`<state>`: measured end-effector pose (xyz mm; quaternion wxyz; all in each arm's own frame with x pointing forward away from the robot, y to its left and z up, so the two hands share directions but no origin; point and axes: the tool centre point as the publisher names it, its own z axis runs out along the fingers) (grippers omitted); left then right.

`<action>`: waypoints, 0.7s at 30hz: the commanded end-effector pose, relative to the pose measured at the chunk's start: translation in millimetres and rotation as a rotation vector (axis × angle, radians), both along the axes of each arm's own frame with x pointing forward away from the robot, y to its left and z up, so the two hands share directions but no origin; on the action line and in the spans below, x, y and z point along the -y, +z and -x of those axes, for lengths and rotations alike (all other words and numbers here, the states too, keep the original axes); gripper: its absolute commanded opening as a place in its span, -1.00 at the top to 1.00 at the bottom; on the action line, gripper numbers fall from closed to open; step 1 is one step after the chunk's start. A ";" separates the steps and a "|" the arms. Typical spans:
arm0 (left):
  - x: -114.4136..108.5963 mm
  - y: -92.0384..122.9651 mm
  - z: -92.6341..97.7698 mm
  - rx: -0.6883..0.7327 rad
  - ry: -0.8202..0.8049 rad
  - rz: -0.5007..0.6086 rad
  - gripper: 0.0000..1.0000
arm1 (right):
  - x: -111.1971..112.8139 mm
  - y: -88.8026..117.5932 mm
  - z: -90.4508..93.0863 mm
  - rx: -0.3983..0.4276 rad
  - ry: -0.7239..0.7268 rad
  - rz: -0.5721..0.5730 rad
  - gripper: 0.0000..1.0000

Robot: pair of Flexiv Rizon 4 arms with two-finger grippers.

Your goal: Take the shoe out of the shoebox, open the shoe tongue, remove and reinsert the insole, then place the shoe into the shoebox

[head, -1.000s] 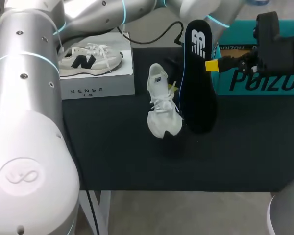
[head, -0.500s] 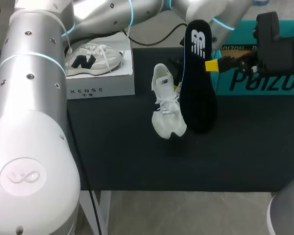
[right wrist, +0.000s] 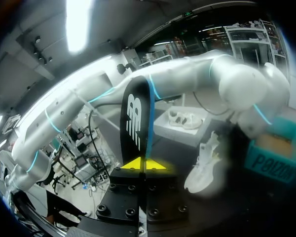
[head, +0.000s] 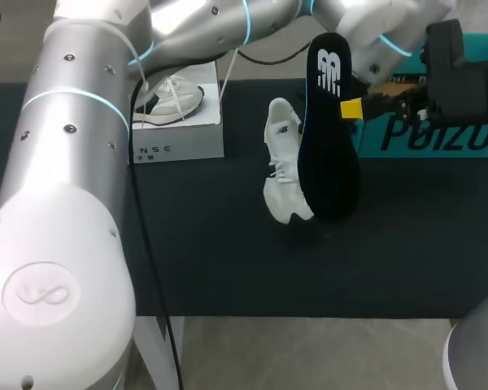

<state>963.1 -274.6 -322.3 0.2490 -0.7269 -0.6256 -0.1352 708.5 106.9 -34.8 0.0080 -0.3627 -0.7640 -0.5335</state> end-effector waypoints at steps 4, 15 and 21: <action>7.5 -15.0 -10.4 -0.023 -0.010 -0.006 1.00 | -2.3 -1.1 -1.3 -0.001 -0.002 0.001 1.00; 15.0 -34.1 14.4 -0.059 0.042 -0.042 1.00 | -2.3 -1.1 -1.3 -0.001 -0.002 0.001 1.00; 9.7 -25.5 22.1 -0.044 0.037 -0.032 1.00 | -2.3 -1.1 -1.3 -0.001 -0.002 0.001 1.00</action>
